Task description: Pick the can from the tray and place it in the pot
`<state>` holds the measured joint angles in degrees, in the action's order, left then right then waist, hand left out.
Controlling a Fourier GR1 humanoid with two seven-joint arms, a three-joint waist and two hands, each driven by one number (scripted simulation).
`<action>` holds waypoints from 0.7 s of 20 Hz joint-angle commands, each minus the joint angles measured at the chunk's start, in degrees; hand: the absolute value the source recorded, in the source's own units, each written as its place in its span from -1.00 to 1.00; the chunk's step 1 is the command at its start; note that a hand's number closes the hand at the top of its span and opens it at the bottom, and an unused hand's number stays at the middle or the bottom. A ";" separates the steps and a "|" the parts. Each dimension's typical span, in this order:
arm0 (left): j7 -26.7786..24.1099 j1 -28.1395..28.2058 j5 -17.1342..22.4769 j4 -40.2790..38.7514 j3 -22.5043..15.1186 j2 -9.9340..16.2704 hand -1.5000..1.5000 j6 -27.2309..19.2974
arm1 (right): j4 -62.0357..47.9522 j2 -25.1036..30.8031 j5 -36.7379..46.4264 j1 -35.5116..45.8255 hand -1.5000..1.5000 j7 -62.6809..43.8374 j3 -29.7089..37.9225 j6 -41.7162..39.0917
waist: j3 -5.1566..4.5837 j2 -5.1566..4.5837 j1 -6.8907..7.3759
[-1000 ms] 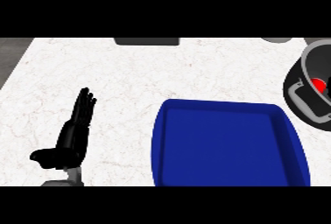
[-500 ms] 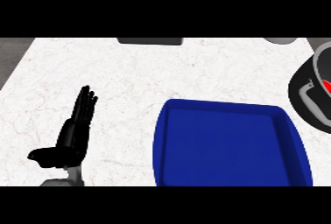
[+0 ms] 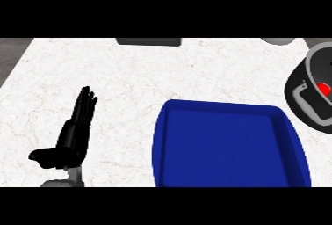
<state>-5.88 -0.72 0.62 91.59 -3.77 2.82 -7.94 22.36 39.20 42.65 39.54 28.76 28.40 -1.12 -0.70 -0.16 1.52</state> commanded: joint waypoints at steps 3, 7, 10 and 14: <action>-0.24 -0.66 -0.46 -0.24 -0.24 -0.56 0.00 -0.56 | -3.72 -1.18 -13.19 2.04 -1.00 5.82 12.01 -4.26 | 1.00 -0.56 -0.39; -0.30 -1.22 -0.39 -1.36 -0.27 -1.82 0.00 -1.39 | -8.01 5.82 -17.16 0.46 -1.00 6.14 16.42 -11.33 | 1.02 -0.92 -0.28; 0.03 0.46 0.76 -0.18 1.13 1.62 0.00 1.66 | -9.80 8.18 -17.71 1.28 -1.00 4.33 17.25 -10.04 | 0.98 -0.87 0.80; -2.10 2.28 0.03 -0.07 -0.85 -0.05 0.00 1.46 | -10.84 10.09 -20.43 -1.83 -1.00 9.62 20.08 -11.99 | 1.13 -1.06 1.12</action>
<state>-6.67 -0.72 0.35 91.03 -4.19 2.39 -7.64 13.10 47.42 24.86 39.52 35.39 45.70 -11.76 0.05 -0.98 2.09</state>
